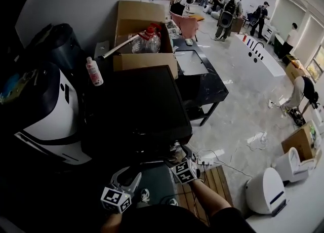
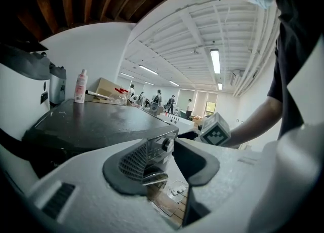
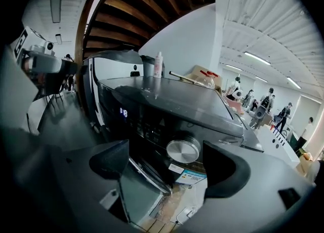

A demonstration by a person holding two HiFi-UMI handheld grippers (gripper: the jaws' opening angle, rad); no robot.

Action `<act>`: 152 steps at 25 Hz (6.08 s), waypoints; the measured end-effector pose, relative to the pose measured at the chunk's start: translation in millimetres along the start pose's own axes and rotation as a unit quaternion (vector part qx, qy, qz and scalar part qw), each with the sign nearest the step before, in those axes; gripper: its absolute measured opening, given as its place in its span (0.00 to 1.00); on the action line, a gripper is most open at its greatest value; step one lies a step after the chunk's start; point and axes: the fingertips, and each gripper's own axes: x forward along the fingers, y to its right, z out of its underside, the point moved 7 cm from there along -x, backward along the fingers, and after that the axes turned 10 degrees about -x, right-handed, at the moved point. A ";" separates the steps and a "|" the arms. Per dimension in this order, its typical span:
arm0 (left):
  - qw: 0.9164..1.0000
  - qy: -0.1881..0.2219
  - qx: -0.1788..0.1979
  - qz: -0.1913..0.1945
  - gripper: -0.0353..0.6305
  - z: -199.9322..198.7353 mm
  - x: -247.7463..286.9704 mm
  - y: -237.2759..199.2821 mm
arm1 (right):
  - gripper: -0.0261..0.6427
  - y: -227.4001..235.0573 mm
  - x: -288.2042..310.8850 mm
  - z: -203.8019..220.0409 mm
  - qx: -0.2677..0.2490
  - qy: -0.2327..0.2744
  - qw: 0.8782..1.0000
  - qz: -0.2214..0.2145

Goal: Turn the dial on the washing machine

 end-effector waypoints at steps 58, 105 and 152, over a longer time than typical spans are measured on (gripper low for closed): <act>0.991 0.029 -0.031 -0.124 0.28 32.4 -55.7 18.1 | 0.76 1.3 52.8 41.8 0.109 -0.052 0.990 -0.075; 0.991 0.042 -0.032 -0.120 0.28 30.3 -57.0 14.0 | 0.76 4.0 33.1 14.8 0.034 -0.025 0.998 -0.035; 0.991 0.047 -0.027 -0.124 0.28 41.5 -52.4 38.0 | 0.47 4.1 -45.8 -4.2 0.119 0.113 0.985 -0.046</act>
